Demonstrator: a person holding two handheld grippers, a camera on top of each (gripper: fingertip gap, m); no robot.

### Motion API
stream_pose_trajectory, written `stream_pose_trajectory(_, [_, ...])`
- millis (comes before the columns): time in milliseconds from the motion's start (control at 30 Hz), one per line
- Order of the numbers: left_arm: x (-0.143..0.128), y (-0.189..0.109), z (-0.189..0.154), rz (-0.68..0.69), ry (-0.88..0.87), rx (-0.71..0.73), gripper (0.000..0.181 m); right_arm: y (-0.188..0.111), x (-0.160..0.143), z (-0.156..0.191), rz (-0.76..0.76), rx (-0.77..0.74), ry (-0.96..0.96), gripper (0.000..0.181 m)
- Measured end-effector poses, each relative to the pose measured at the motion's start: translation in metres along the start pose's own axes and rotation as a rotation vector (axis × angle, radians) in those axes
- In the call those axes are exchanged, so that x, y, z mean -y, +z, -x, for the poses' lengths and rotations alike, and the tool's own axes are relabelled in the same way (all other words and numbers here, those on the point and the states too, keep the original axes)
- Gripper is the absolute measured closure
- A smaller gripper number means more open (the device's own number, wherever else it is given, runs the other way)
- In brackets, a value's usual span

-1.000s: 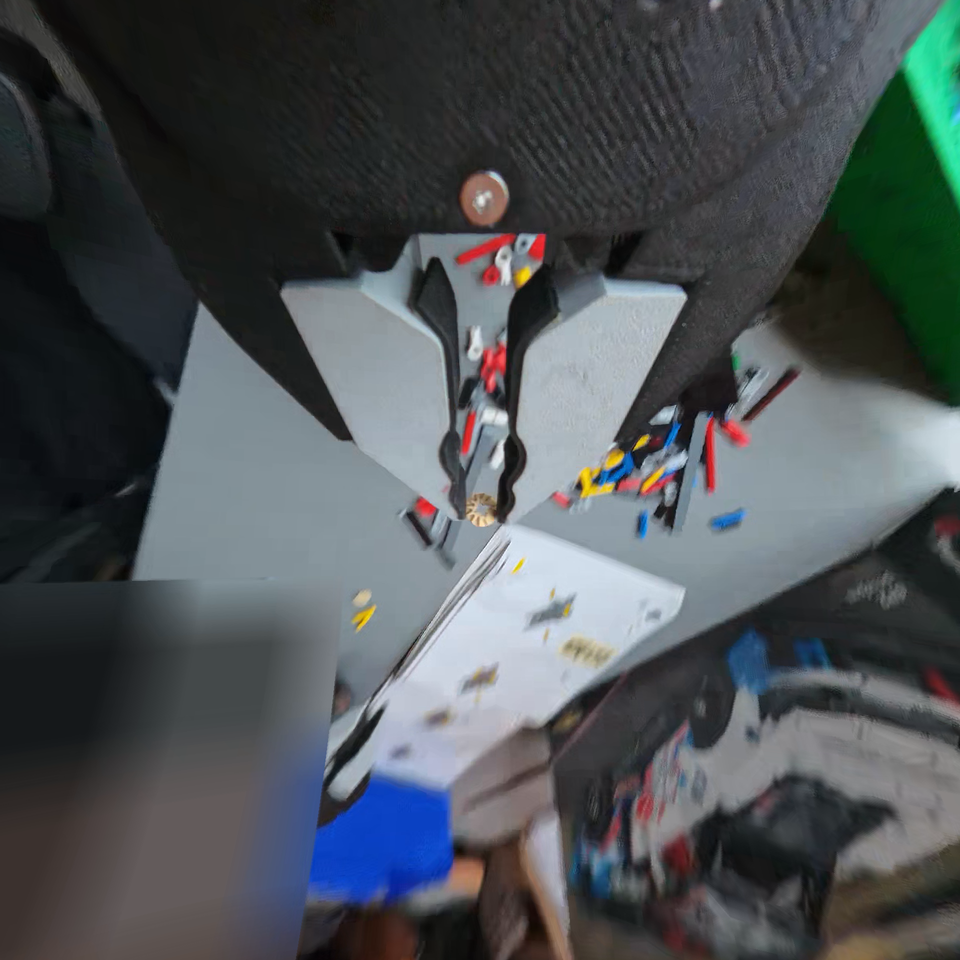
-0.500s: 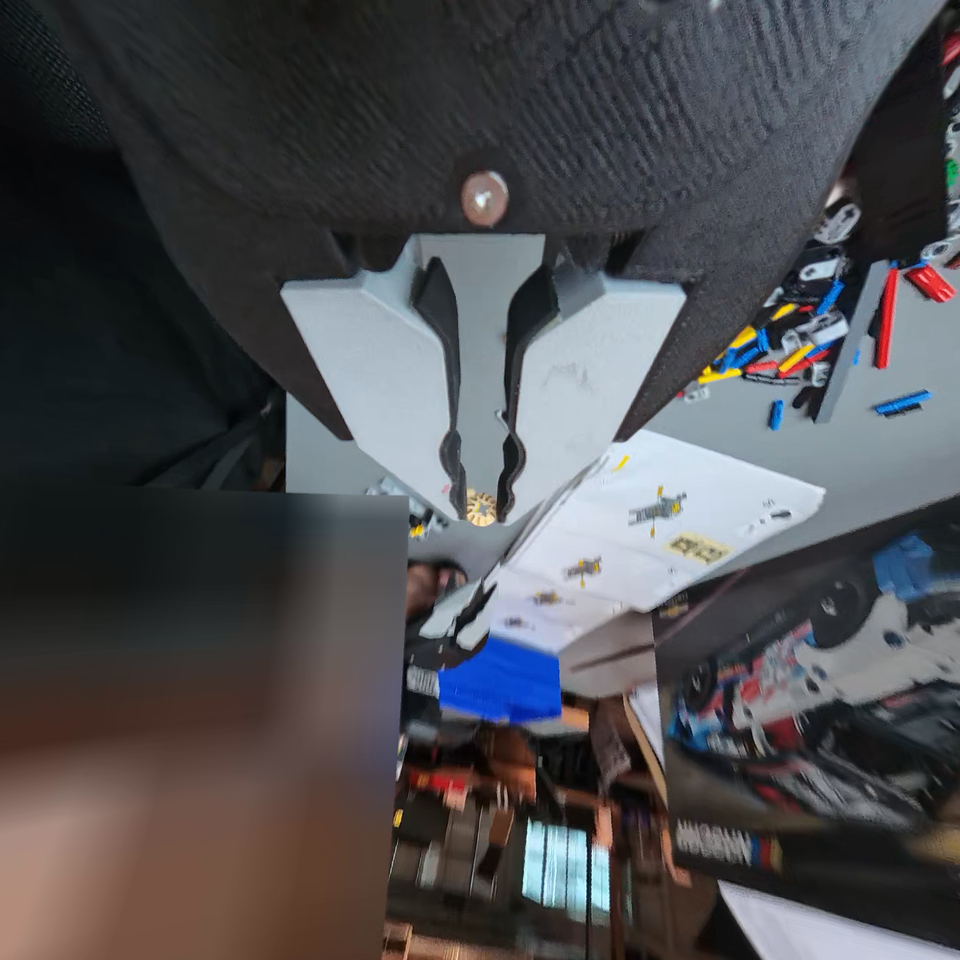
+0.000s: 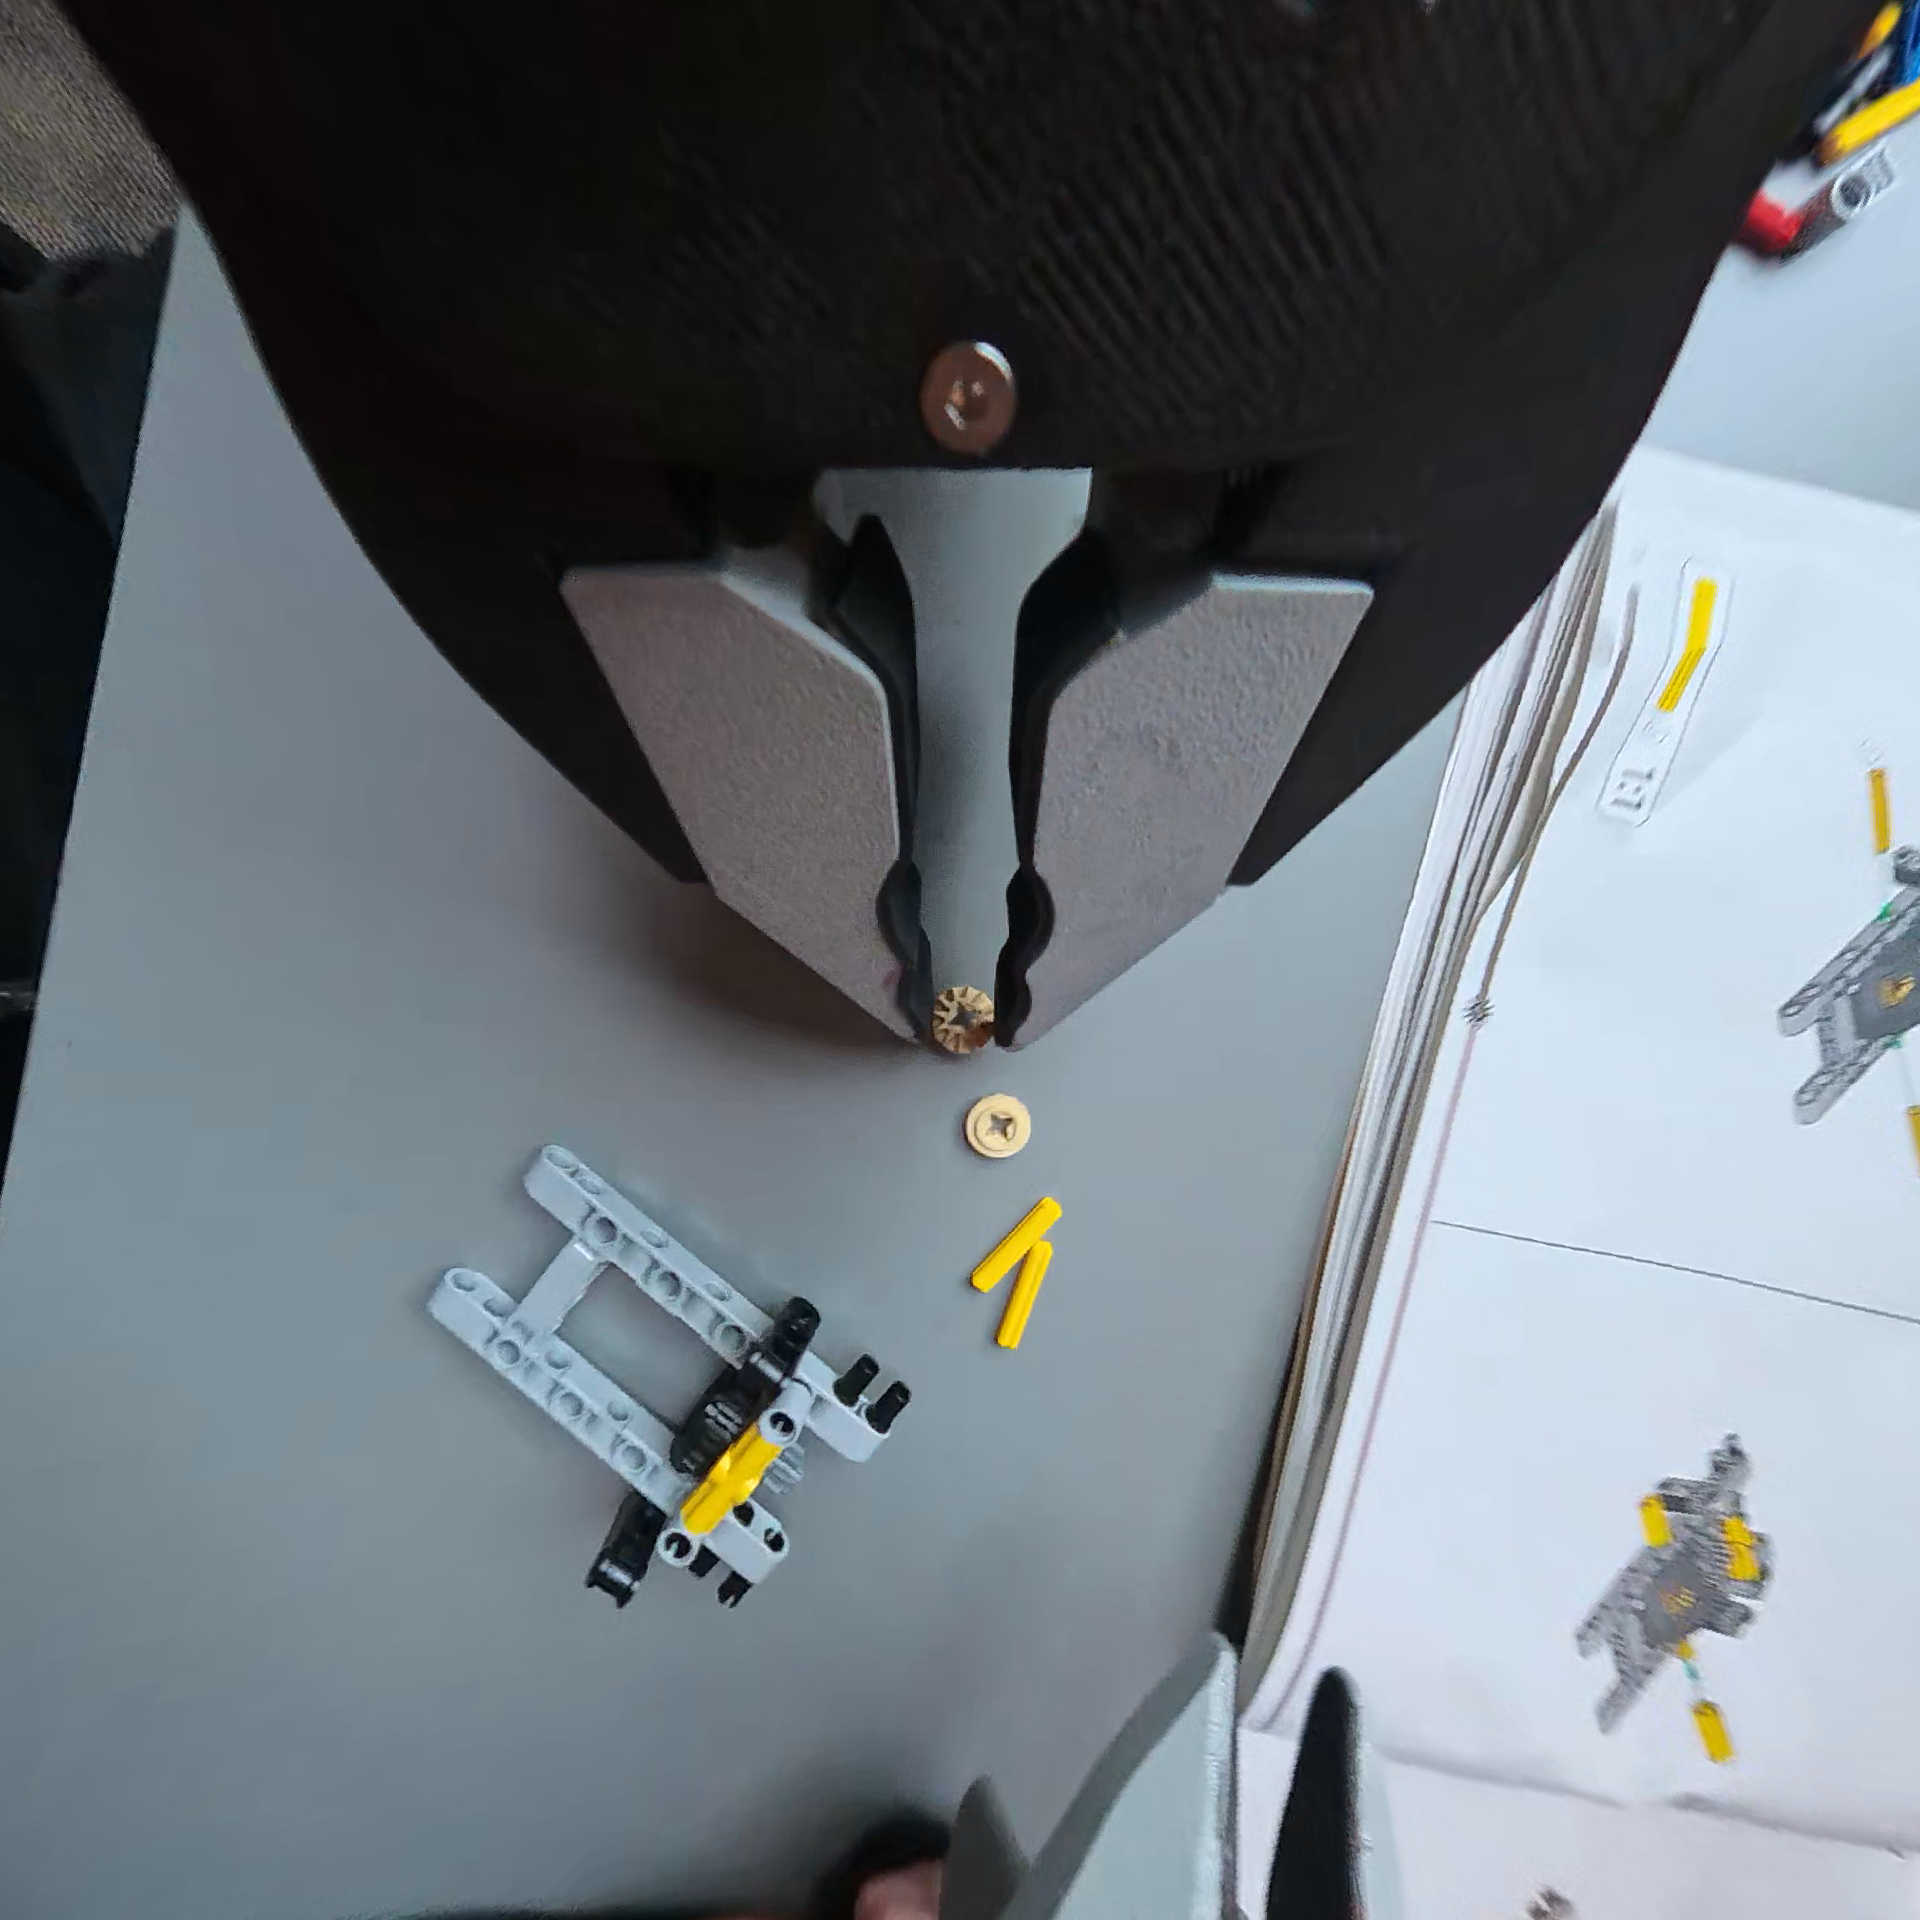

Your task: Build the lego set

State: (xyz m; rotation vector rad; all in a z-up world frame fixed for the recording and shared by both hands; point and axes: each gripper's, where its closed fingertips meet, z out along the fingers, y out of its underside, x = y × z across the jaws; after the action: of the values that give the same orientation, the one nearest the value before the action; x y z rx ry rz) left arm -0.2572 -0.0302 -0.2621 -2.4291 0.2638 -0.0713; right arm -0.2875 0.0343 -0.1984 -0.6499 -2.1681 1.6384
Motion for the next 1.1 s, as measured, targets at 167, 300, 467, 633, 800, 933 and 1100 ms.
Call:
stream_pose_trajectory(167, [-0.005, 0.002, -0.002, 0.034, -0.015, -0.025, 0.164, 0.0, 0.0, 0.0, 0.003, 0.004, 0.0, 0.171])
stream_pose_trajectory(300, [-0.009, -0.007, 0.001, 0.019, -0.029, -0.013, 0.163, 0.0, 0.0, 0.0, -0.001, 0.004, 0.005, 0.171])
stream_pose_trajectory(467, [-0.022, -0.017, 0.005, 0.025, -0.073, 0.023, 0.167, 0.001, -0.001, 0.0, 0.006, 0.004, 0.001, 0.171])
stream_pose_trajectory(633, [-0.044, -0.058, 0.018, 0.023, -0.138, 0.138, 0.169, 0.0, 0.001, 0.0, -0.002, 0.005, 0.004, 0.171])
stream_pose_trajectory(800, [-0.103, -0.163, 0.074, 0.062, -0.313, 0.471, 0.173, 0.0, 0.0, 0.0, 0.002, 0.006, 0.004, 0.171])
stream_pose_trajectory(933, [-0.153, -0.21, 0.088, 0.086, -0.512, 0.521, 0.169, 0.0, 0.0, -0.002, 0.003, 0.003, 0.018, 0.171])
stream_pose_trajectory(1100, [-0.181, -0.193, 0.081, 0.141, -0.542, 0.425, 0.171, 0.0, 0.0, -0.005, 0.004, -0.017, 0.021, 0.171])
